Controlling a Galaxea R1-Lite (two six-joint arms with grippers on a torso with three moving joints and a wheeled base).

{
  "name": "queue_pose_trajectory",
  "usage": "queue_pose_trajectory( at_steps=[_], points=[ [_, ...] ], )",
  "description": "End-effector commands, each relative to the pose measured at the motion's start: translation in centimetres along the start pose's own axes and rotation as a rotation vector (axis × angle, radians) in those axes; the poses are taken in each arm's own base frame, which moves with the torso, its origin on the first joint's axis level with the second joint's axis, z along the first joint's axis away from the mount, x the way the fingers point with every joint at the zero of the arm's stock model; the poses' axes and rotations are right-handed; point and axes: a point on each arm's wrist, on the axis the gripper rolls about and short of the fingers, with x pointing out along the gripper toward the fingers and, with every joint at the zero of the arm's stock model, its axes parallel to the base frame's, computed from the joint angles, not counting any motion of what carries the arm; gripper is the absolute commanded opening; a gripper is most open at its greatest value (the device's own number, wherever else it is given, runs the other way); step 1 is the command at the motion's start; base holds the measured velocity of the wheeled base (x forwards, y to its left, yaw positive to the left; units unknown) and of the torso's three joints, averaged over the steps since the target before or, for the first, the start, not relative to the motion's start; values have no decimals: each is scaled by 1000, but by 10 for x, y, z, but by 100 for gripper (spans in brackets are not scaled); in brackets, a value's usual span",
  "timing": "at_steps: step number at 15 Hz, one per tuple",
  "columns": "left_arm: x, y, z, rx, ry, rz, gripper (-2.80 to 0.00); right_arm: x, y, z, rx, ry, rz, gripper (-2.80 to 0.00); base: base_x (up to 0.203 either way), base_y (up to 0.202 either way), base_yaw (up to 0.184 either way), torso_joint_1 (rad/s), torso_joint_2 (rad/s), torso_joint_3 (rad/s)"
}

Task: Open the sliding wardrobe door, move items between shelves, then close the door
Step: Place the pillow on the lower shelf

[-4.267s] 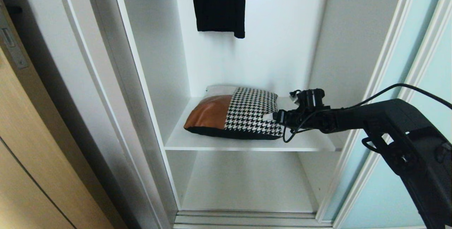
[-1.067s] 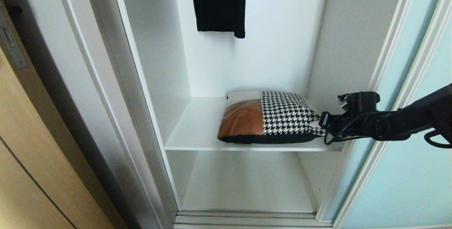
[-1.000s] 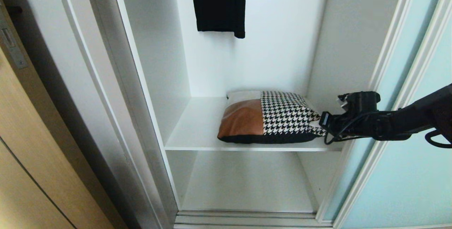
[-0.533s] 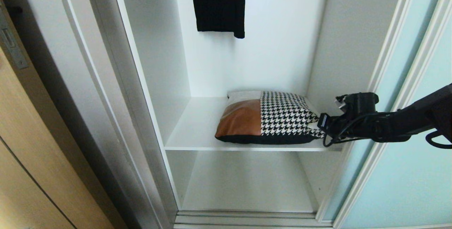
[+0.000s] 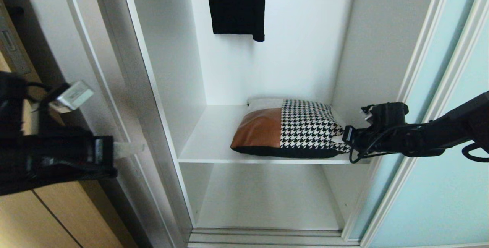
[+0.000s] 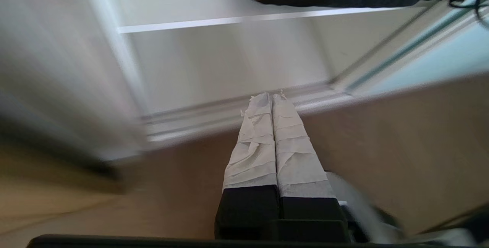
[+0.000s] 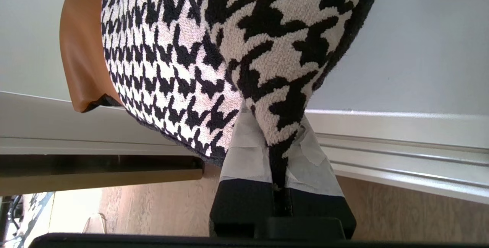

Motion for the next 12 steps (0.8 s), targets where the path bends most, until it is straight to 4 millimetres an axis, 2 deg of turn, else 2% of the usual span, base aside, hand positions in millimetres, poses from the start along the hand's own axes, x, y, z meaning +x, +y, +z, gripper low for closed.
queue_pose_trajectory(
  at_steps=[1,4,7,11,12],
  points=[
    [88,20,3,-67,176,-32,-280,3,-4,-2,-11,7,-1,-280,0,0,0,0,0,0],
    [170,22,11,-113,245,-79,-280,1,-6,-3,-39,-22,18,-280,0,0,0,0,0,0],
    [233,29,9,-219,301,-75,-280,2,-8,-3,-52,-39,32,-280,0,0,0,0,0,0],
    [283,39,2,-269,327,-54,-280,6,-13,-7,-52,-36,42,-280,0,0,0,0,0,0],
    [293,38,2,-263,320,-49,0,8,-15,-6,-59,-52,49,-280,0,0,0,0,0,0]
  ],
)
